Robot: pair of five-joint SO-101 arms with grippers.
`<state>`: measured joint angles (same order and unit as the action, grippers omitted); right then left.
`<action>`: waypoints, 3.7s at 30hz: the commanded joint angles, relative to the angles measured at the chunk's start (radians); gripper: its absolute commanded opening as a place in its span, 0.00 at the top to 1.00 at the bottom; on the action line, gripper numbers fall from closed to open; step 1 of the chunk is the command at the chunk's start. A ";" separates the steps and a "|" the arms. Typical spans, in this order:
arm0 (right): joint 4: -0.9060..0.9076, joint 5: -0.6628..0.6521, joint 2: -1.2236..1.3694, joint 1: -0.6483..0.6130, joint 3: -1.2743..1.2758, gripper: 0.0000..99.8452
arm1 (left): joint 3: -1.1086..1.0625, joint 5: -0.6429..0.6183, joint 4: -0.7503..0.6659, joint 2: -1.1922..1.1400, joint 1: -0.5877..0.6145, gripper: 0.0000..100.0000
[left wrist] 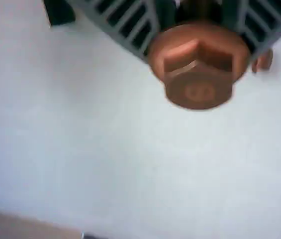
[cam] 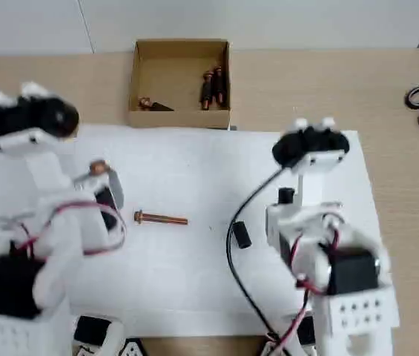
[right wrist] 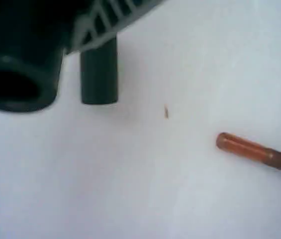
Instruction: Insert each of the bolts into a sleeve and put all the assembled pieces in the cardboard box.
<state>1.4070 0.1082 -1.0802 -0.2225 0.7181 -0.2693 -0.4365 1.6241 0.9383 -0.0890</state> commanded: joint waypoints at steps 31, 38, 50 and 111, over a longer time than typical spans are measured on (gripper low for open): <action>-0.806 -0.075 -0.733 -0.410 0.951 1.00 | -1.064 0.011 -0.896 0.875 0.018 0.99; -0.842 -0.129 -0.733 -0.414 0.965 1.00 | -1.075 -0.150 -0.934 0.875 -0.117 0.99; -0.843 -0.129 -0.734 -0.582 0.964 1.00 | -1.141 -0.189 -0.936 0.875 -0.213 0.99; -0.842 -0.130 -0.734 -0.584 0.962 1.00 | -1.142 -0.028 -0.907 0.872 -0.315 0.99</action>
<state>0.5923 -0.0130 -1.7967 -0.8040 1.6694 -1.4124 -0.4657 0.7373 1.8036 -0.3775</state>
